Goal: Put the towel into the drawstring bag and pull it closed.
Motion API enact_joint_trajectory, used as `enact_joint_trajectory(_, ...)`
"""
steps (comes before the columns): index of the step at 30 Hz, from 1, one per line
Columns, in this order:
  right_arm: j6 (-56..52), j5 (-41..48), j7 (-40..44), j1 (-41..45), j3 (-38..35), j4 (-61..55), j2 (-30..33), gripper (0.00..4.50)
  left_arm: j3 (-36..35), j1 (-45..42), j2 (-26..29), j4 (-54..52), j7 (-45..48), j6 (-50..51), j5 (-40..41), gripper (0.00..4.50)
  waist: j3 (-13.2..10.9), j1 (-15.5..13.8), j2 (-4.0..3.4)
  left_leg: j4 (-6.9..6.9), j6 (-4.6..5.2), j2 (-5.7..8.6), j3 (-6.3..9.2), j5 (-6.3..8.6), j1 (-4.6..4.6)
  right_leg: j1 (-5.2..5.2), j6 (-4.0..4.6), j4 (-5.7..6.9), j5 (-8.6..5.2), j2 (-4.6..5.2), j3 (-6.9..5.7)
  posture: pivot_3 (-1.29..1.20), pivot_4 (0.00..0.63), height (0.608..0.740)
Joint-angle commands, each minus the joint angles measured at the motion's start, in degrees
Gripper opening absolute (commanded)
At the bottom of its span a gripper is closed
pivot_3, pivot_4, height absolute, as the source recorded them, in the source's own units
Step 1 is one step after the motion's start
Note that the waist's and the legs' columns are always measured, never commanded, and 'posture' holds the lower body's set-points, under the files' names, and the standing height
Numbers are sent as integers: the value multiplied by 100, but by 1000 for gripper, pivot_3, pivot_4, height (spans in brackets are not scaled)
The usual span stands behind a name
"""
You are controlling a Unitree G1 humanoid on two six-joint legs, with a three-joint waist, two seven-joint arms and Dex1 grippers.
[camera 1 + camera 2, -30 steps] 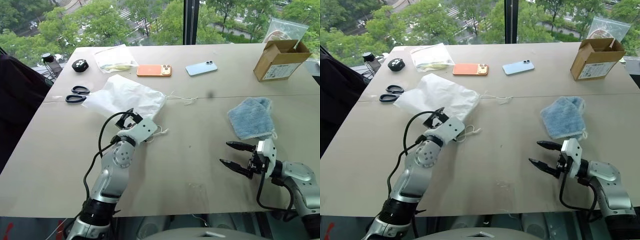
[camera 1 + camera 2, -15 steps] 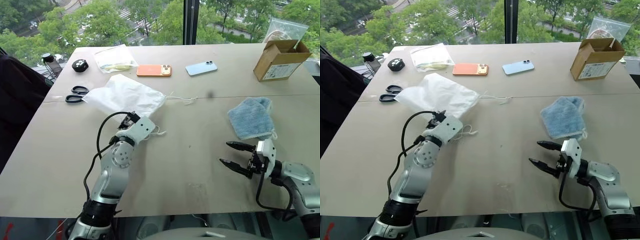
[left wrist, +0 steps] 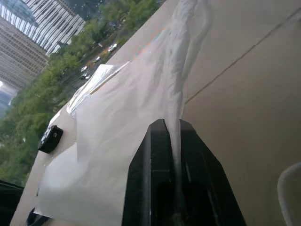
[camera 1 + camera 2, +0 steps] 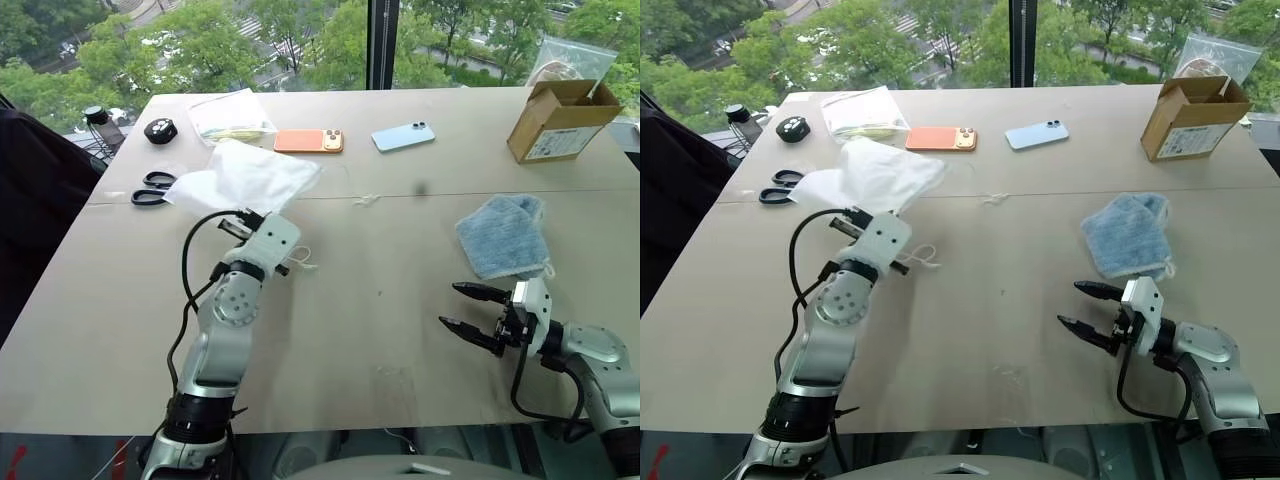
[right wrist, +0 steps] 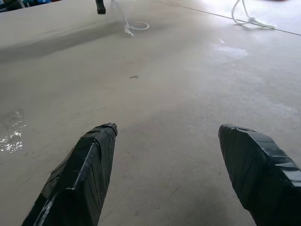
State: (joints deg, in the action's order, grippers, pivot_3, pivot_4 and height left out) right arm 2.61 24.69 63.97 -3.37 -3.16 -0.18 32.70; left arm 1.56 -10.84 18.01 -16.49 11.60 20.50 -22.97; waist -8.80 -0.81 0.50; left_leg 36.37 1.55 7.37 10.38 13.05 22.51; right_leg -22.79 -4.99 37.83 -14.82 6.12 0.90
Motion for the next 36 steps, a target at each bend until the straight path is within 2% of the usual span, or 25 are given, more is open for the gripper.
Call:
enact_joint_trajectory(1, 24, 59, -1, 55, -84, -164, 30, 3709, -494, -158, 7, -209, 204, -196, 715, 63, 0, 3, 0, 0, -1, 0, 0, 0, 0, 0, 0, 0, 0, 0, 0, 0, 150, 740)
enact_joint_trajectory(6, 12, 42, 18, 124, -44, -128, 26, 3709, -958, -265, 66, -147, 1110, -135, 2147, 63, 0, 1, 0, 4, -21, 0, -1, -13, 2, 0, 0, 0, 0, 0, 0, 0, 150, 740)
enact_joint_trajectory(8, 5, 34, 20, 157, -34, -111, 22, 3709, -1015, -295, 407, 48, 1581, -571, 2413, 63, 0, 2, 1, 5, -22, 0, -2, -13, 2, 1, 0, 1, 0, 0, 0, 0, 150, 740)
enact_joint_trajectory(13, 4, 33, 22, 145, -31, -126, 22, 3709, -816, -452, 1208, 724, 2342, -1946, 2462, 63, 0, 1, 0, 5, -23, 0, -3, -13, 0, 0, 2, 2, 1, 0, 3, 0, 150, 740)
enact_joint_trajectory(17, -15, 34, -11, 97, -28, -196, 18, 3709, -700, -570, 1364, 1171, 2699, -2325, 2656, 63, 0, -2, 0, 5, -21, 0, -4, -13, 0, 1, 2, 0, 1, 1, 4, 0, 150, 740)
enact_joint_trajectory(19, -26, 43, -36, 54, -46, -239, 25, 3709, -619, -586, 1387, 1298, 2935, -2445, 2782, 617, 0, 2, 0, 5, -22, 0, -4, -13, 1, 0, 2, 0, 1, 1, 3, 0, 150, 740)
enact_joint_trajectory(23, -19, 56, -94, -46, -75, -310, 28, 3709, -576, -581, 1277, 1515, 3015, -2630, 2950, 2293, 0, 2, 0, 5, -22, 0, -3, -13, 1, 0, 2, 1, 1, 1, 4, 0, 150, 740)
enact_joint_trajectory(30, -15, 54, -234, -132, -62, -443, -35, 3709, -470, -568, 1253, 1727, 3217, -2652, 3084, 2293, 0, 7, 0, 5, -16, 0, -3, -10, 0, 0, 2, 2, 1, 0, 4, 0, 150, 740)
enact_joint_trajectory(36, -34, 105, -379, -115, -100, -509, -114, 3709, -176, -506, 1363, 2005, 3265, -3123, 2691, 2293, 0, 9, 0, 5, -20, 0, -3, -12, 0, 0, 2, 2, 1, 0, 5, 0, 150, 740)
